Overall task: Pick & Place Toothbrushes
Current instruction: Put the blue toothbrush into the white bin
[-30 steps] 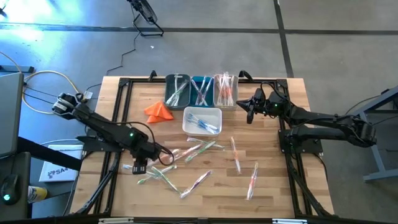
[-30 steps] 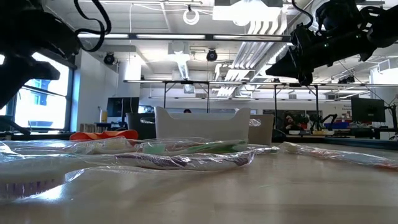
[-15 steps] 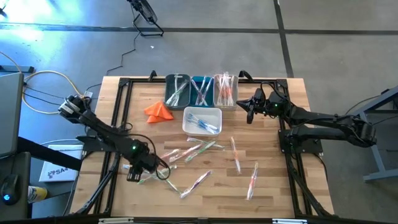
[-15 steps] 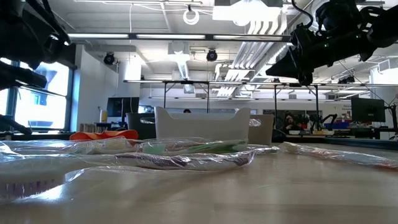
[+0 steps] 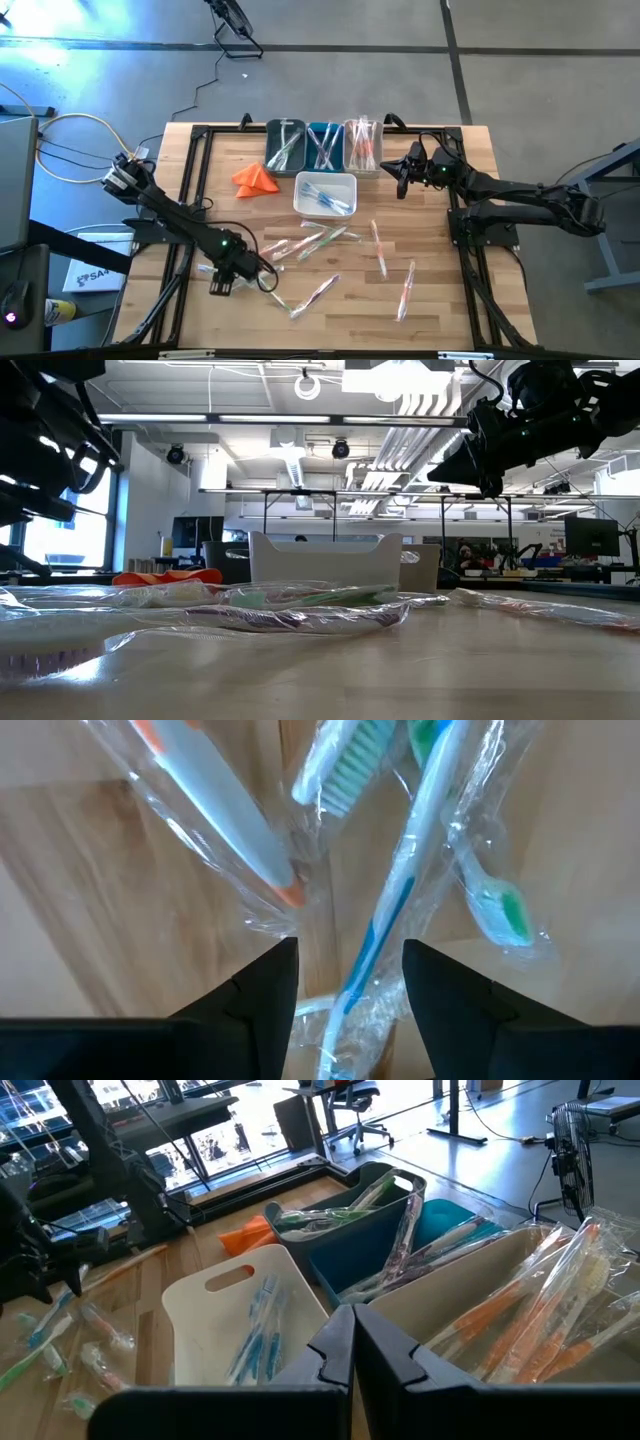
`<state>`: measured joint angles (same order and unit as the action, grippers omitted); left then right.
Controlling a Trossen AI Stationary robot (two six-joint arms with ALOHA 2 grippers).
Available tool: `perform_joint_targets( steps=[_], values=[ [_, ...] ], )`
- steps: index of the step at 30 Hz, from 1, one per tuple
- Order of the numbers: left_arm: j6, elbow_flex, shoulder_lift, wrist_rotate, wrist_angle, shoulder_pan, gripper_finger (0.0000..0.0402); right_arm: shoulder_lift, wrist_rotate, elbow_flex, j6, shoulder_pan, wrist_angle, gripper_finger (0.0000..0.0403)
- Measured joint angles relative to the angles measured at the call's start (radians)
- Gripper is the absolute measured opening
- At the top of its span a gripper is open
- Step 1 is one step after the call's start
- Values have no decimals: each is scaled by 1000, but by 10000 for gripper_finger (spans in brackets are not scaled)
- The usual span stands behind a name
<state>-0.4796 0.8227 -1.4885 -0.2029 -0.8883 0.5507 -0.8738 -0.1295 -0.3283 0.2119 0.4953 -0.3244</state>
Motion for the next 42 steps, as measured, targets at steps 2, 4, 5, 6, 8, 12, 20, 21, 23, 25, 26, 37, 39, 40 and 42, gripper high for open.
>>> perform_joint_targets(
  steps=[2, 4, 5, 6, 8, 12, 20, 21, 23, 25, 26, 37, 39, 40, 42],
  values=[
    [0, 0, -12, -8, 0, 0, 177, 0, 0, 0, 0, 0, 0, 2],
    [0, 0, -22, -19, 0, 0, 177, 0, 0, 0, 0, 0, 0, 2],
    [0, 0, -26, -19, 1, 0, 177, 0, 0, 0, 0, 0, 0, 2],
    [1, 0, -32, -19, 3, 0, 177, 0, 0, 0, 0, 0, 0, 2],
    [1, 0, -39, -18, 6, 0, 177, 0, 0, 0, 0, 0, 0, 2],
    [1, 0, -50, -18, 7, 0, 177, 0, 0, 0, 0, 0, 0, 2],
    [1, 0, -49, -16, 30, 0, 155, 0, 0, 0, 0, 0, 2, 2],
    [1, 0, -49, -16, 29, 0, 146, 0, 0, 0, 0, 0, 2, 2],
    [1, 0, -49, -16, 32, 0, 125, 0, 0, 0, 0, 0, 5, 2],
    [1, 0, -49, -16, 31, 0, 103, 0, 0, 0, 0, 0, 6, 2],
    [1, 0, -49, -19, 31, 0, 92, 0, 0, 0, 0, 0, 7, 2],
    [10, -1, -46, -128, -88, 0, 9, 0, 0, 0, 0, 0, 8, 2],
    [11, 0, -46, -127, -106, -1, 11, 0, 0, 0, 0, 0, 8, 2],
    [11, 0, -43, -127, -113, -1, 14, 0, 0, 0, 0, 0, 8, 2],
    [12, 1, -38, -127, -117, -1, 16, 0, 0, 0, 0, 0, 8, 2]
  ],
)
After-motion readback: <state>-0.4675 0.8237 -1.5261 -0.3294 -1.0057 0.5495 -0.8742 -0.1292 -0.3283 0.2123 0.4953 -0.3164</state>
